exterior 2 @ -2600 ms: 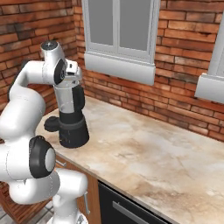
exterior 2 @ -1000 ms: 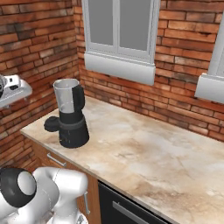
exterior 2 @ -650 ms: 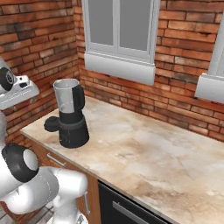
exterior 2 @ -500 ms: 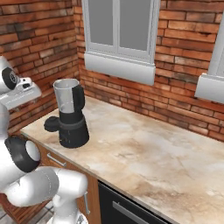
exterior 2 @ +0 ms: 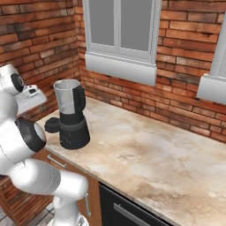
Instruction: Grab the garlic and lemon from the fridge, place them in the blender, close the lid, and turn on the blender to create a marinade.
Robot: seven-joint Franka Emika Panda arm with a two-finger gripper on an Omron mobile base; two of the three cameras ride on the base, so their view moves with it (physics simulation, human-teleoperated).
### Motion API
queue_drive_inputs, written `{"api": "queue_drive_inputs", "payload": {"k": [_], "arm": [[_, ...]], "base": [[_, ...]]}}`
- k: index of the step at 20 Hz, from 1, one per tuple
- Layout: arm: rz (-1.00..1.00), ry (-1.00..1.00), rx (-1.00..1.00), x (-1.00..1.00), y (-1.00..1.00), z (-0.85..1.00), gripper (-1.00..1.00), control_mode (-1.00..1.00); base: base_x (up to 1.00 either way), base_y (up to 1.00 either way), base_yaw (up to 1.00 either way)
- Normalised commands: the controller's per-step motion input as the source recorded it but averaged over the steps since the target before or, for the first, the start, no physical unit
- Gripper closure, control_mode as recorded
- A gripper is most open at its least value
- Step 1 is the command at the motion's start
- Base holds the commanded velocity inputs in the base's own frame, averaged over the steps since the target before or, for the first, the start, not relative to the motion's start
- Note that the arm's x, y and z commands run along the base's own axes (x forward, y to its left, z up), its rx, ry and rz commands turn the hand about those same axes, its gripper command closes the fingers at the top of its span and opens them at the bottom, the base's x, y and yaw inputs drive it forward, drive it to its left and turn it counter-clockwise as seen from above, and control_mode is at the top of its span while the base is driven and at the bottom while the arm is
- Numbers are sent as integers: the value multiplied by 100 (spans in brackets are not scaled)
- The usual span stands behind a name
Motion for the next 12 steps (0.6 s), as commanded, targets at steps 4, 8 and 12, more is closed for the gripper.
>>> {"api": "queue_drive_inputs", "payload": {"k": [4, 8, 12], "arm": [[0, 5, -3, 33, 0, -36, -100, -100], [0, 6, -3, 34, 3, -25, -100, -100], [0, 1, -3, 28, 3, -15, -100, -100]], "base": [[0, 0, 0], [0, 0, 0], [0, 0, 0]]}}
